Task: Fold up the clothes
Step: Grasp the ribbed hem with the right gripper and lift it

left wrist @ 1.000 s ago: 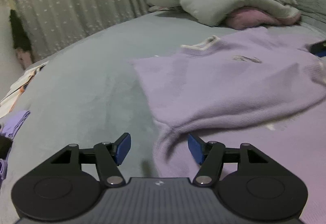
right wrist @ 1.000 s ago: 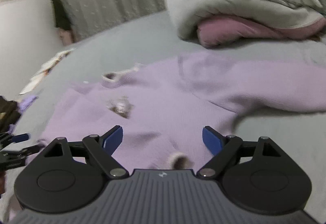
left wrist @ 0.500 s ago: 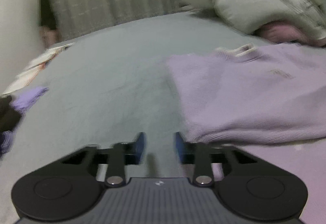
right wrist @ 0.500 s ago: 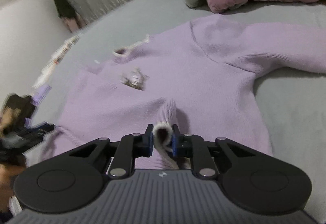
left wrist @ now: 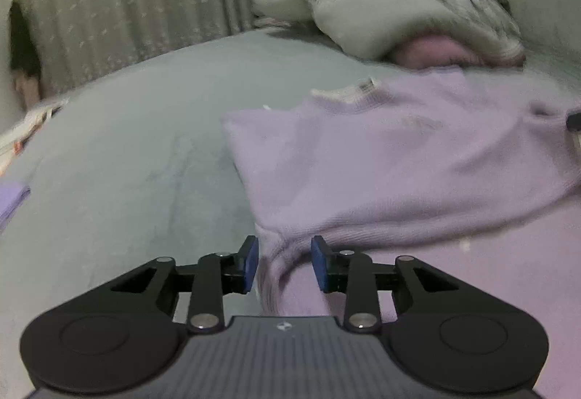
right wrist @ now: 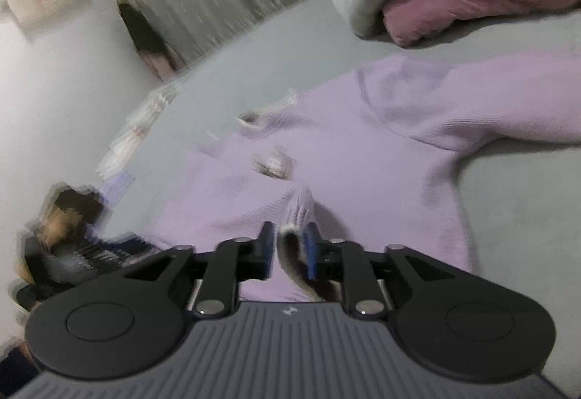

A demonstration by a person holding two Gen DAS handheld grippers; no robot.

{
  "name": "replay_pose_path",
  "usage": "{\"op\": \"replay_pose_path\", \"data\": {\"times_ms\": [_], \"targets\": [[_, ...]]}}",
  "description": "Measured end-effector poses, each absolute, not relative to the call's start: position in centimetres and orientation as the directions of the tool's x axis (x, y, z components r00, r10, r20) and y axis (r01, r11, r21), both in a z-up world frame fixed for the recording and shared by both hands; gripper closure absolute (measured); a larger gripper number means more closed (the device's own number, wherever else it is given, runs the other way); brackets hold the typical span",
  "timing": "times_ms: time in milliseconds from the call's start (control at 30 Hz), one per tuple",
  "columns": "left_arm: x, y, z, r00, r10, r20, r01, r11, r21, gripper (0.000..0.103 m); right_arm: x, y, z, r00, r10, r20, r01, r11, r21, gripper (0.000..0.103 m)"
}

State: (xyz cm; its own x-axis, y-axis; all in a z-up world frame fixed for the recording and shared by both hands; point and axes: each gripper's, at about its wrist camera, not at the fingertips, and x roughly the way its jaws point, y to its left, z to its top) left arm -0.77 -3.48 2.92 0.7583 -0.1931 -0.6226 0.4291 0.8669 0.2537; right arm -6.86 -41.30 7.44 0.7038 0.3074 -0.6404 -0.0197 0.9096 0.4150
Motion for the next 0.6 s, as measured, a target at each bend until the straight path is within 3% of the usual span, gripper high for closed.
{"op": "replay_pose_path", "data": {"times_ms": [33,67,133,333,367,400,433,467,500,600], "targets": [[-0.7,-3.8,2.8,0.761,-0.189,-0.621,0.437,0.856,0.275,0.069,-6.6,-41.2,7.3,0.699,0.282,-0.657,-0.01,0.923,0.385,0.017],[-0.7,-4.0,2.6,0.763,-0.188,-0.618,0.444,0.848,0.29,0.064,-6.4,-41.3,7.1,0.7,0.254,-0.667,-0.003,0.936,0.353,0.013],[-0.5,-4.9,2.3,0.789,-0.168,-0.592,0.441,0.825,0.353,0.049,-6.1,-41.5,7.1,0.712,0.234,-0.662,0.0,0.943,0.334,0.013],[0.9,-6.6,0.6,0.83,-0.144,-0.539,0.42,0.797,0.435,0.045,-4.5,-41.0,5.4,0.694,0.255,-0.674,-0.013,0.939,0.343,0.014],[0.9,-6.5,0.5,0.832,-0.143,-0.537,0.418,0.797,0.436,0.045,-4.1,-40.7,4.7,0.681,0.266,-0.683,-0.014,0.937,0.35,0.016],[1.3,-6.2,0.4,0.83,-0.145,-0.538,0.404,0.821,0.403,0.05,-3.9,-40.5,4.4,0.676,0.269,-0.686,-0.008,0.933,0.359,0.035],[1.5,-5.9,0.5,0.825,-0.15,-0.545,0.397,0.841,0.369,0.055,-3.8,-40.3,4.2,0.674,0.272,-0.687,0.002,0.929,0.37,0.065],[1.7,-5.6,0.6,0.819,-0.157,-0.552,0.391,0.857,0.336,0.061,-3.9,-40.2,4.2,0.674,0.286,-0.681,0.006,0.92,0.392,0.075],[1.9,-5.1,0.9,0.818,-0.157,-0.553,0.377,0.873,0.31,0.063,-4.1,-40.0,4.4,0.678,0.312,-0.665,0.002,0.905,0.426,0.083],[2.5,-3.3,1.6,0.808,-0.164,-0.566,0.319,0.929,0.186,0.078,-5.0,-39.3,5.4,0.684,0.383,-0.621,-0.036,0.868,0.495,0.089]]}}
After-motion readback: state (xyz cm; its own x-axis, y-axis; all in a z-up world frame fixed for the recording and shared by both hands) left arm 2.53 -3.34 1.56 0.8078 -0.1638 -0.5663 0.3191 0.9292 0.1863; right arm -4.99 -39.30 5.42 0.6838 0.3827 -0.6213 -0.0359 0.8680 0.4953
